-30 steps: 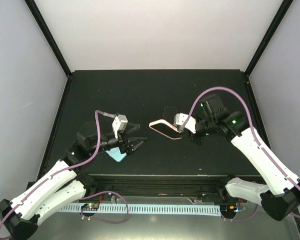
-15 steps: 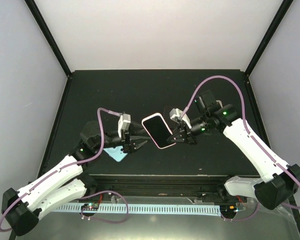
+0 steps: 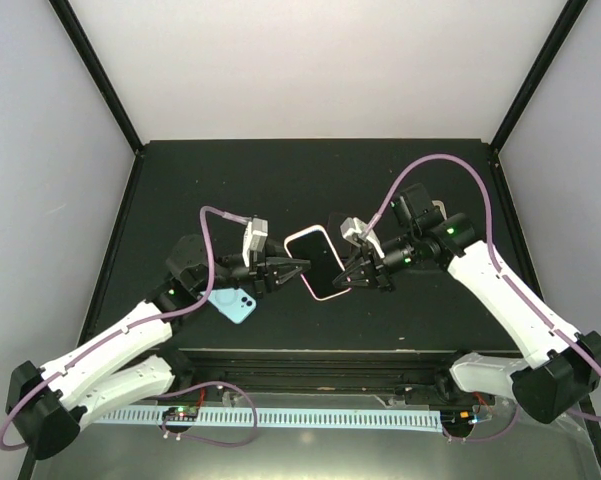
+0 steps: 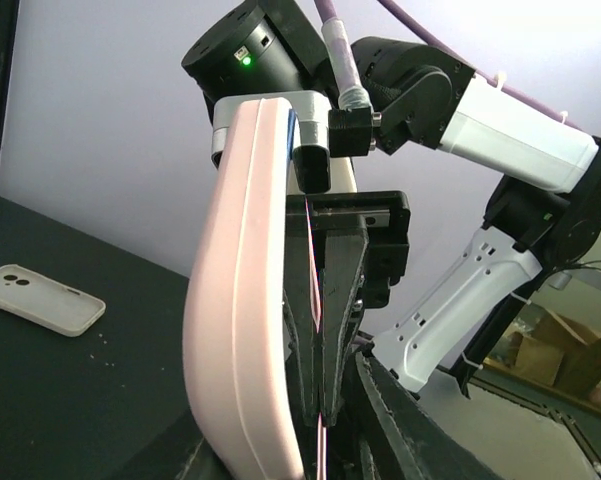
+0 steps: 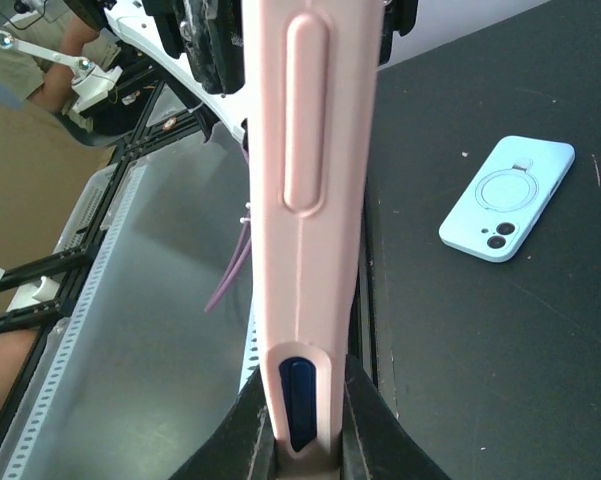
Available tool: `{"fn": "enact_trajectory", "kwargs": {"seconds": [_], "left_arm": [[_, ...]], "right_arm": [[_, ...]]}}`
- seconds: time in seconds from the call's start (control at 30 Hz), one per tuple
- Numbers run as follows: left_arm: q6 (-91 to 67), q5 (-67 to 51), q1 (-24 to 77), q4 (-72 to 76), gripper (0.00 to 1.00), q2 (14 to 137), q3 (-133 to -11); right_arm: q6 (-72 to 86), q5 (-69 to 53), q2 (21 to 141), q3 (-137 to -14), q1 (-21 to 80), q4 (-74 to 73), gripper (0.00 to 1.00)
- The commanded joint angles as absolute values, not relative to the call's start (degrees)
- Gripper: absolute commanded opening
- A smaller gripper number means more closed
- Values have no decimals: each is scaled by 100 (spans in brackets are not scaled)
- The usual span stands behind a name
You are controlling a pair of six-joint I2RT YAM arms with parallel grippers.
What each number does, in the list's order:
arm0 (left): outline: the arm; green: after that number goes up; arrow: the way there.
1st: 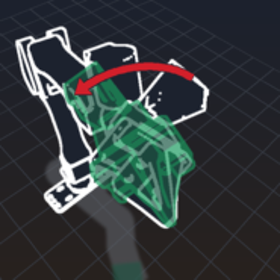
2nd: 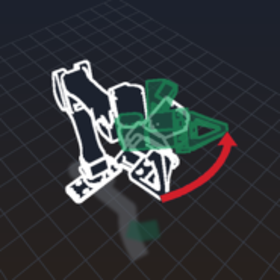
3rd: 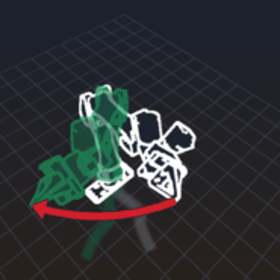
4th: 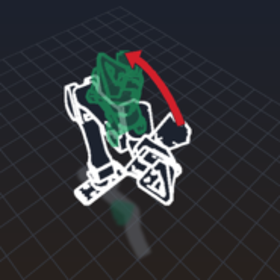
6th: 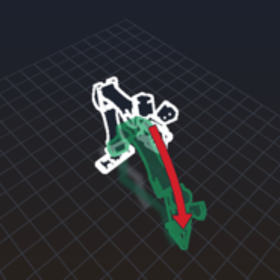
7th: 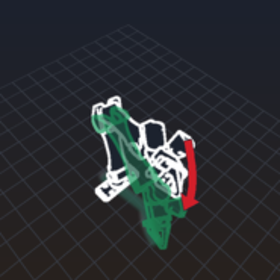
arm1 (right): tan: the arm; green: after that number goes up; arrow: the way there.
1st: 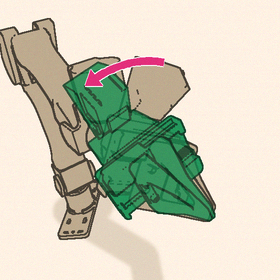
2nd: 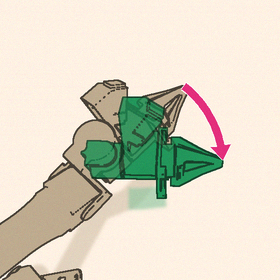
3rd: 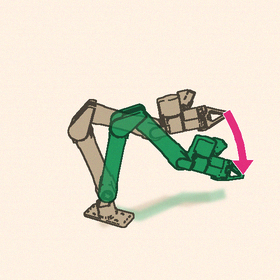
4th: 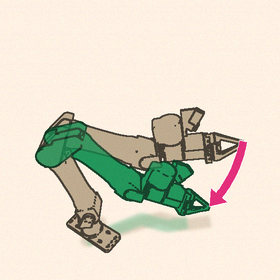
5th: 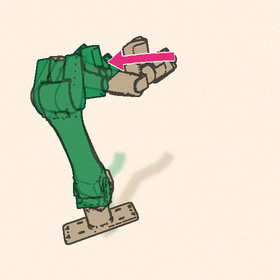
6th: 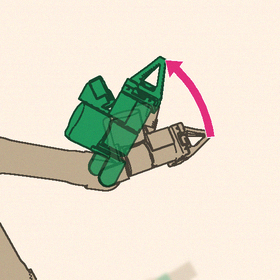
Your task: Take the phone out of the phone case
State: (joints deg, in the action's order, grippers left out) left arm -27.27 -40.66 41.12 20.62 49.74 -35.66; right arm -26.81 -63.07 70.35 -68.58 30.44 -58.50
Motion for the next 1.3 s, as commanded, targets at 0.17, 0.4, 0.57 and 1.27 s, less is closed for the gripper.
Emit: {"fn": "enact_trajectory", "kwargs": {"seconds": [0.17,0.4,0.57,1.27], "left_arm": [[-2763,-4221,4398,2349,21,5233,-4096],[-2729,-4322,4497,2319,18,5439,-4310],[-2624,-4313,4500,2173,15,5410,-4397],[-1023,-5595,3801,67,2,5619,-5135]], "right_arm": [[-2397,-6470,6884,-6768,3005,-5396,1],[-2367,-6445,6872,-6768,3006,-5377,1],[-2378,-6385,6872,-6733,3006,-5361,1],[-4333,-4831,6477,-6645,3076,-6274,50]]}}
